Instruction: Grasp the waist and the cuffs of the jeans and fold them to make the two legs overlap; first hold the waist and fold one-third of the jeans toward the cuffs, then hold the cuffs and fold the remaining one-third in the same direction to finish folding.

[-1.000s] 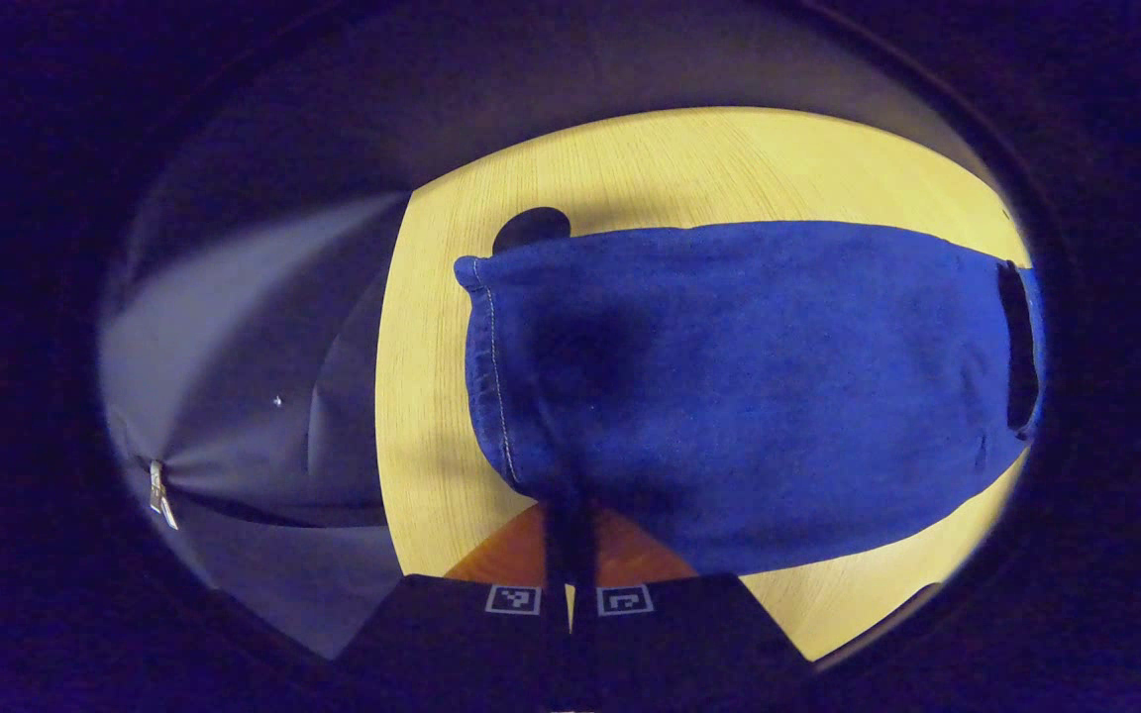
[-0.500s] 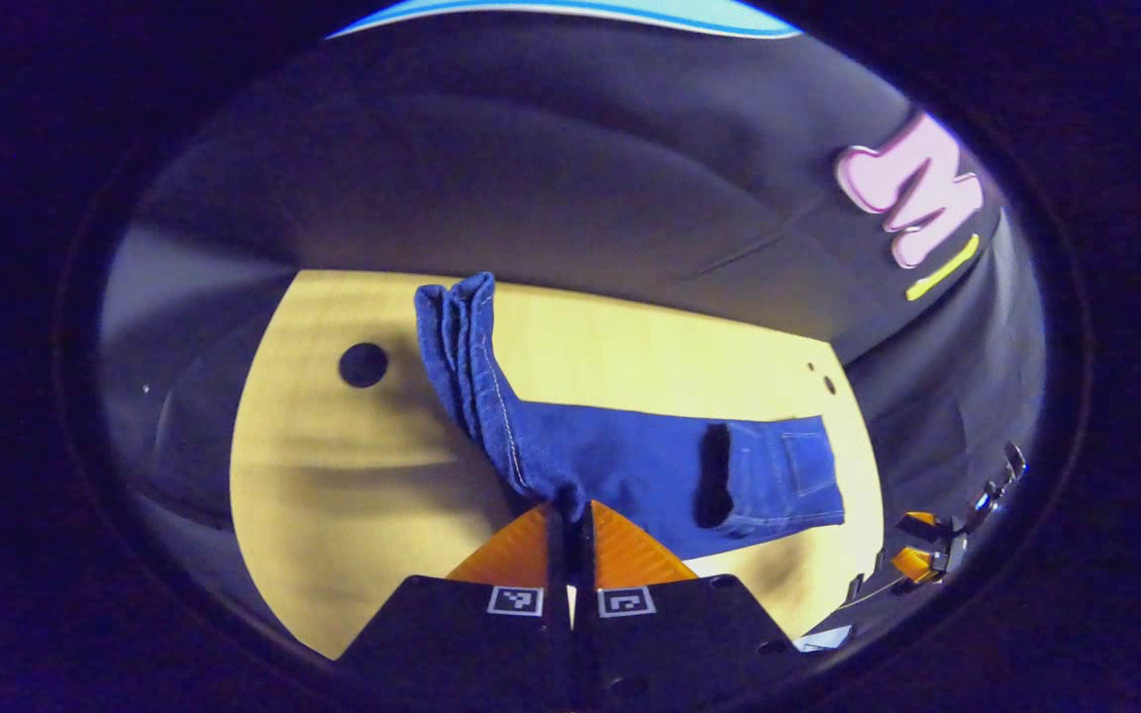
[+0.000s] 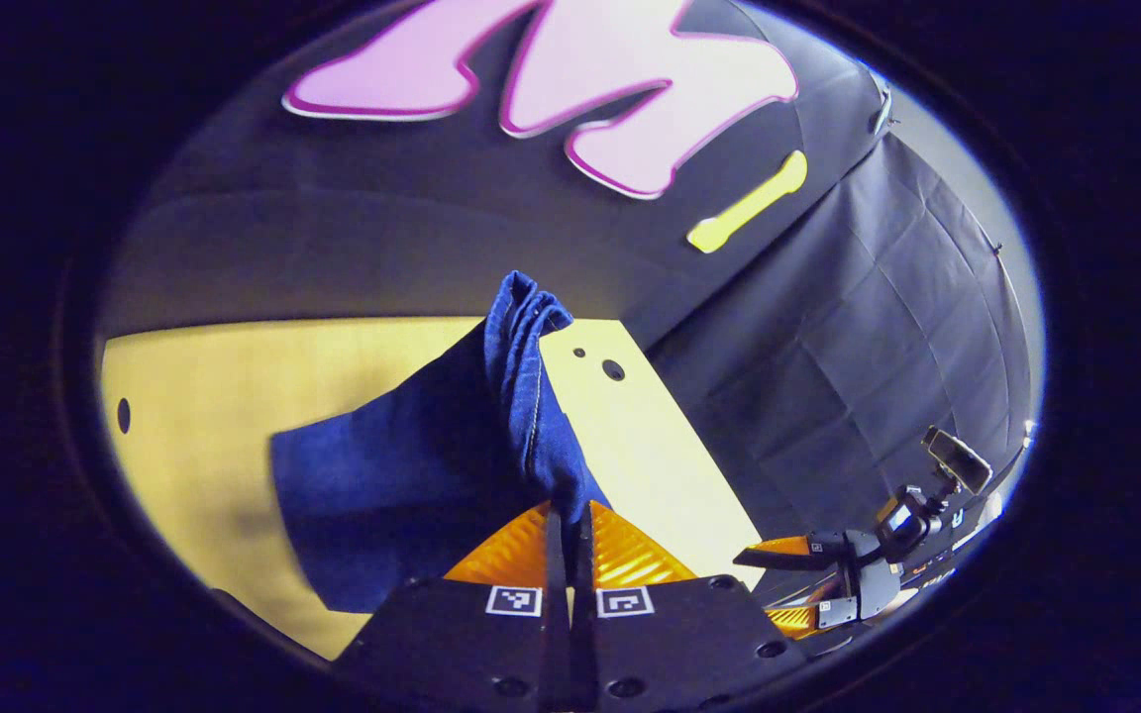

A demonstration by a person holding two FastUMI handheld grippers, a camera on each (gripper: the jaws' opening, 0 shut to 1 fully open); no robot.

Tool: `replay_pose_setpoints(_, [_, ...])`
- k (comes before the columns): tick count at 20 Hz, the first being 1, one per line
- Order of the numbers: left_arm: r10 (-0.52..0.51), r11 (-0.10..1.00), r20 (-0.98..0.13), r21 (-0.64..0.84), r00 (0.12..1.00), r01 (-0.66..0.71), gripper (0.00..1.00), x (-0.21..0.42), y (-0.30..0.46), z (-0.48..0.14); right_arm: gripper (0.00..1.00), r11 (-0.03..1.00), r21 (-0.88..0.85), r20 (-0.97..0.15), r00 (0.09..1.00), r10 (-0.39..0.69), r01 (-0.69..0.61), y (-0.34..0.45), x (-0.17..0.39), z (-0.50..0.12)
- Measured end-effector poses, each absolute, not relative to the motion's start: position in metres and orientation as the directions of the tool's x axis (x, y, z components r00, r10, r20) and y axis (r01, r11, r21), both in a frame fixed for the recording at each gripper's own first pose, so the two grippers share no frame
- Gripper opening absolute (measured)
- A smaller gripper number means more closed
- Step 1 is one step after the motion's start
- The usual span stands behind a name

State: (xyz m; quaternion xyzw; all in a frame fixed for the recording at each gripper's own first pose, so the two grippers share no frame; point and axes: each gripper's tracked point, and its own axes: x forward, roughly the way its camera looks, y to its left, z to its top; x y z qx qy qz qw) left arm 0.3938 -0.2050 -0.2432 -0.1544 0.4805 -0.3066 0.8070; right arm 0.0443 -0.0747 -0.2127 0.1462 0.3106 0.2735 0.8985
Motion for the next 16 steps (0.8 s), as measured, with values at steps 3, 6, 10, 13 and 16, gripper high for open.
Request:
replay_pose_setpoints(3, [-0.543,0.815,-0.804,-0.436,0.240,0.383,0.06,0.372,-0.249,-0.318,0.92,0.819,0.416,-0.490,0.661,0.568,-0.396,-0.103,0.043,-0.224])
replay_pose_setpoints(6, [-0.445,0.852,-0.884,-0.367,0.145,0.373,0.07,0.351,-0.266,-0.361,0.92,0.820,0.394,-0.500,0.651,0.571,-0.416,-0.123,0.044,-0.234])
replay_pose_setpoints(10, [-0.473,0.849,-0.844,-0.360,0.252,0.387,0.70,0.355,-0.282,-0.323,0.92,0.818,0.331,-0.492,0.653,0.576,-0.471,-0.142,0.043,-0.237])
replay_pose_setpoints(13, [-0.420,0.868,-0.787,-0.203,0.453,0.453,0.97,0.350,-0.268,-0.280,0.92,0.824,0.311,-0.462,0.683,0.566,-0.473,-0.153,0.033,-0.220])
replay_pose_setpoints(16, [-0.425,0.874,-0.682,-0.140,0.595,0.465,0.98,0.302,-0.258,-0.212,0.92,0.839,0.267,-0.405,0.735,0.544,-0.474,-0.163,0.018,-0.189])
